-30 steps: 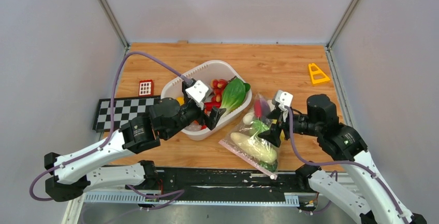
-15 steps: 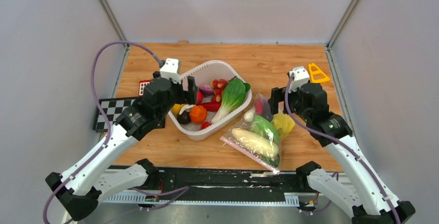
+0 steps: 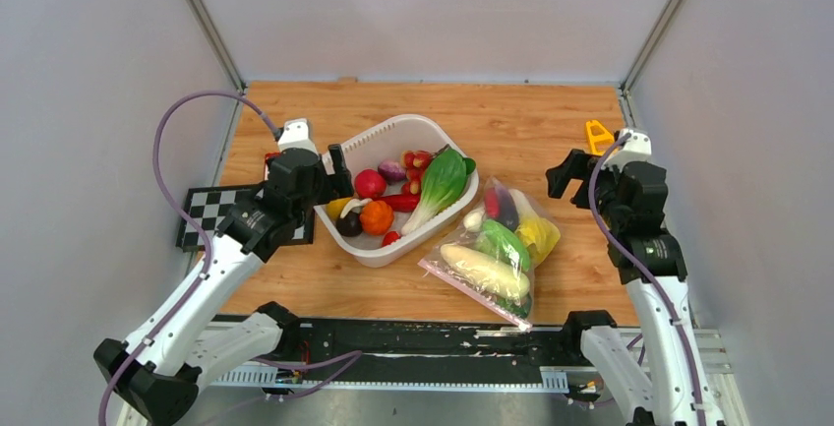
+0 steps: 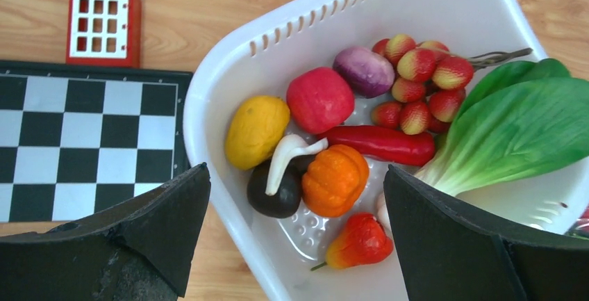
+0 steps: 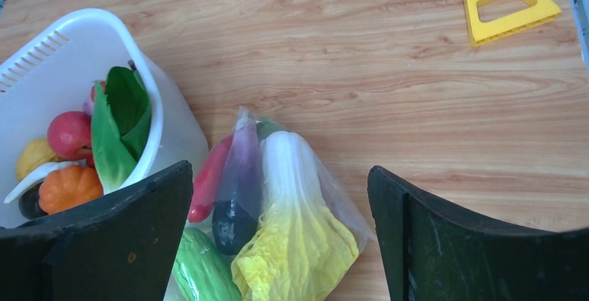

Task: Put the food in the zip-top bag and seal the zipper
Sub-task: Reset both arms

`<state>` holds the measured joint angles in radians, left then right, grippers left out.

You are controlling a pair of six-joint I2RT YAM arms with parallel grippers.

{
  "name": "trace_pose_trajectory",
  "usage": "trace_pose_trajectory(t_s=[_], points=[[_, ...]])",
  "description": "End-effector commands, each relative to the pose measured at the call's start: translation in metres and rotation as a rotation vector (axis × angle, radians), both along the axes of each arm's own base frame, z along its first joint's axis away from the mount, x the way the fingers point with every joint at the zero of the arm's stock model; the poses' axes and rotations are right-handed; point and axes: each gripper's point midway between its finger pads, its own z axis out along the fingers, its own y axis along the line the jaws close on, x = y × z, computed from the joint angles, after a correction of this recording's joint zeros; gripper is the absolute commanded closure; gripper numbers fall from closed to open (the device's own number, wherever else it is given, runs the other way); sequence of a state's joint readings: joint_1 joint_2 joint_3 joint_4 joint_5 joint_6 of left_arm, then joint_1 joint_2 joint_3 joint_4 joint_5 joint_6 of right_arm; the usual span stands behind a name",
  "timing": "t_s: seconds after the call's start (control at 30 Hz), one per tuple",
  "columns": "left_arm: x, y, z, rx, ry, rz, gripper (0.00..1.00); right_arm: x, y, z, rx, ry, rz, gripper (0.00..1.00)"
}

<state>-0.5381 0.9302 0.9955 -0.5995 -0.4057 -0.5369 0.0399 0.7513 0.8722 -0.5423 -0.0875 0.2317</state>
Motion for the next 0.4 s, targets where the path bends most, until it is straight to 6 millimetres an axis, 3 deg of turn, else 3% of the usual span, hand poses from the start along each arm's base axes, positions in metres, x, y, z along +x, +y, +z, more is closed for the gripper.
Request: trace_pose_trajectory(t_s=[0.0, 0.37], points=[[-0.002, 0.014, 0.010, -0.034, -0.047, 0.088, 0.00, -0.005, 0.002, 0.026, 0.003, -0.112, 0.021, 0.04], [-0.009, 0.031, 0.026, -0.024, -0.122, 0.134, 0.00, -0.011, 0.007, 0.038, 0.002, -0.148, 0.051, 0.00]])
